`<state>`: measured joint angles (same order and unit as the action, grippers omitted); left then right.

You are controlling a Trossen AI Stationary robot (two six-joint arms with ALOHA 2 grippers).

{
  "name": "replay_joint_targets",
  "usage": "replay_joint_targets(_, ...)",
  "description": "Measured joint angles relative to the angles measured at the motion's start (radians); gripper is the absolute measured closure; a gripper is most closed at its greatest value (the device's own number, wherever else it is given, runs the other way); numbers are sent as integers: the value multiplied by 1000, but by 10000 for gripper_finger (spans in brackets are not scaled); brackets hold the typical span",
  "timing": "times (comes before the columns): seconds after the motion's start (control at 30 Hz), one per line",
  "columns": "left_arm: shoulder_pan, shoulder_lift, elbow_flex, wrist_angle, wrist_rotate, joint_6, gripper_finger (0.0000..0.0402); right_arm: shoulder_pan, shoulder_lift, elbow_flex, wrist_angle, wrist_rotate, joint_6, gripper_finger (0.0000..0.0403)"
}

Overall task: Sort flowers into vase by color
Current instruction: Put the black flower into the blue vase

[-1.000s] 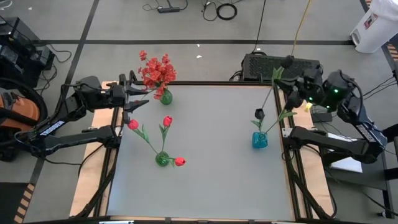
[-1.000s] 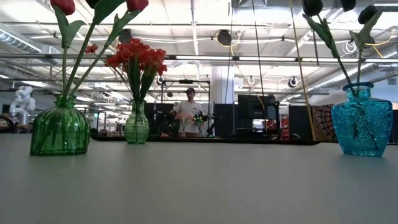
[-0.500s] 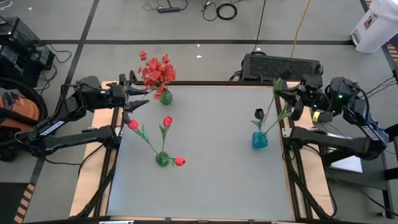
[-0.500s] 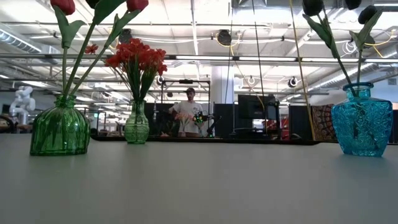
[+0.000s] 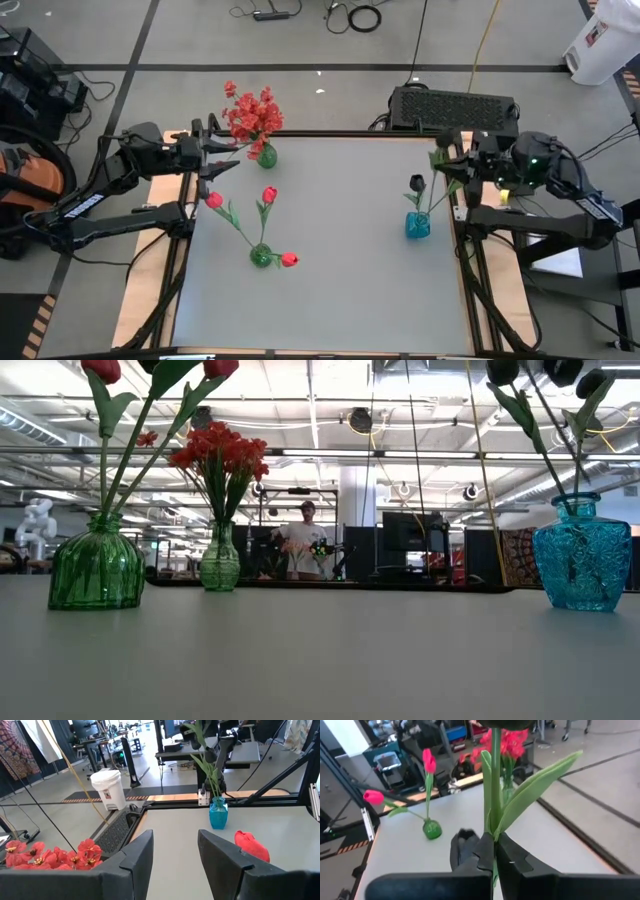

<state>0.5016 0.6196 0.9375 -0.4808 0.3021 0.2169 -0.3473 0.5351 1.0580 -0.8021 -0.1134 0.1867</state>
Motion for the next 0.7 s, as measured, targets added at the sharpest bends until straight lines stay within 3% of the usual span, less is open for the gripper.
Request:
replay_joint_targets(0.3, 0, 0, 0, 0, 0, 0, 238, 71, -4, -125, 86, 7, 13, 402)
replay_joint_targets(0.7, 0, 0, 0, 0, 0, 0, 238, 90, -28, -127, 78, 8, 8, 402)
